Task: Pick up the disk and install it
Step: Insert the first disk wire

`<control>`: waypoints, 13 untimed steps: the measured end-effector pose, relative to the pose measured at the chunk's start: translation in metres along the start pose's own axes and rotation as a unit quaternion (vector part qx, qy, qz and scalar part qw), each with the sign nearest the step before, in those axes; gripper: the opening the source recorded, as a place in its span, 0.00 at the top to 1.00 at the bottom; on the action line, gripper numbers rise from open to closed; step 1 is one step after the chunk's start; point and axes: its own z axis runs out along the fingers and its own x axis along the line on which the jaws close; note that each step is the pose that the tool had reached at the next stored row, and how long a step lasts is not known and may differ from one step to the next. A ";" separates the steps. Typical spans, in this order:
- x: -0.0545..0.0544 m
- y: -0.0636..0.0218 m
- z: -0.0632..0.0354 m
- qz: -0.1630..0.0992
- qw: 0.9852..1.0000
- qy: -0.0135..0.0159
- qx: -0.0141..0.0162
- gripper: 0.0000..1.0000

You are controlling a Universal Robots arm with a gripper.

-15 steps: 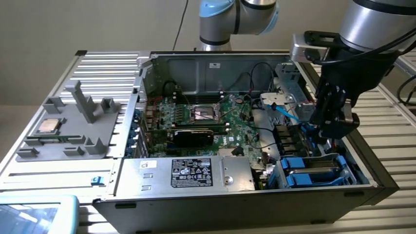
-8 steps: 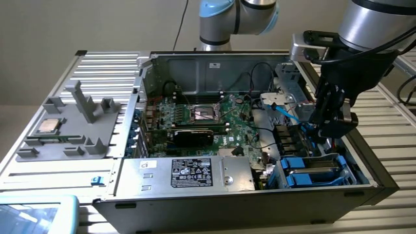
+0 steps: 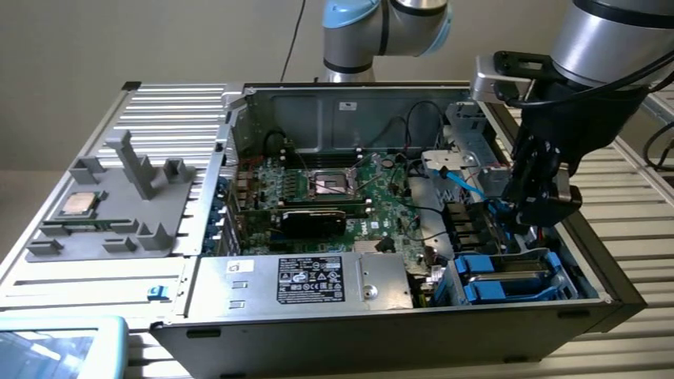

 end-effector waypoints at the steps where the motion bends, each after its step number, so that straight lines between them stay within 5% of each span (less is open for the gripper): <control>1: 0.000 0.0000 0.0000 0.000 1.000 0.000 0.000 0.48; 5: 0.000 0.0000 0.0000 0.000 1.000 0.000 0.000 0.63; 9: -0.001 0.0003 -0.0020 0.000 1.000 0.001 0.000 0.65; 13: -0.005 0.0020 -0.0115 0.000 1.000 0.009 0.004 0.65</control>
